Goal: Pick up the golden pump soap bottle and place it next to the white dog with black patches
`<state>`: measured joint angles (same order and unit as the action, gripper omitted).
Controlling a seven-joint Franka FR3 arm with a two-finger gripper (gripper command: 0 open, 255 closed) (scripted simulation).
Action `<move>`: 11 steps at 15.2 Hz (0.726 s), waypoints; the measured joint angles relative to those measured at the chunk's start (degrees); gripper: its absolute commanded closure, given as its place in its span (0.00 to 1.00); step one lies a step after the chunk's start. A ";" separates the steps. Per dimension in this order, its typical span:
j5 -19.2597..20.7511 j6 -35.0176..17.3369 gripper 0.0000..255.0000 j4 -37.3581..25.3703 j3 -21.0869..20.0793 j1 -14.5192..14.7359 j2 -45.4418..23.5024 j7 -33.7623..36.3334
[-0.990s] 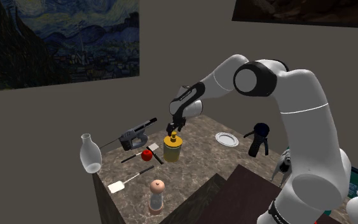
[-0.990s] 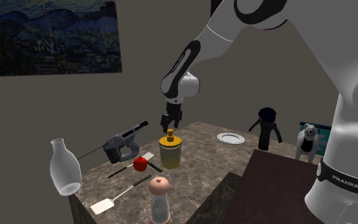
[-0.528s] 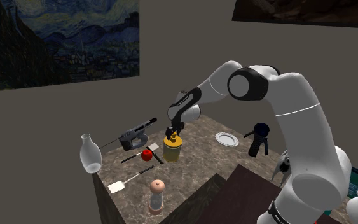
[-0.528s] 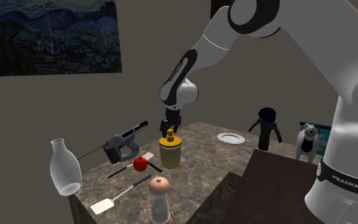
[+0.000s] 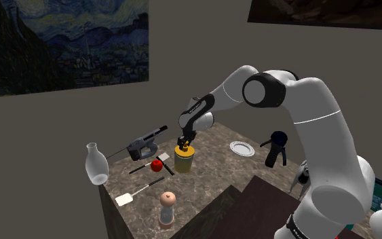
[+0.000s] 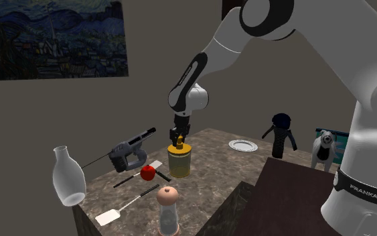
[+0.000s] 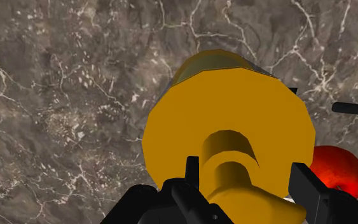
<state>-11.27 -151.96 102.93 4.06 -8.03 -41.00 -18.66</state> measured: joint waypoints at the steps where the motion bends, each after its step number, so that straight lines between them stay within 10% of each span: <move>1: 0.00 0.00 1.00 0.00 0.00 0.00 0.00 0.00; 11: 0.17 0.91 1.00 0.45 0.20 0.13 1.32 0.16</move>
<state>-11.10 -151.05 103.37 4.26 -7.90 -39.68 -18.50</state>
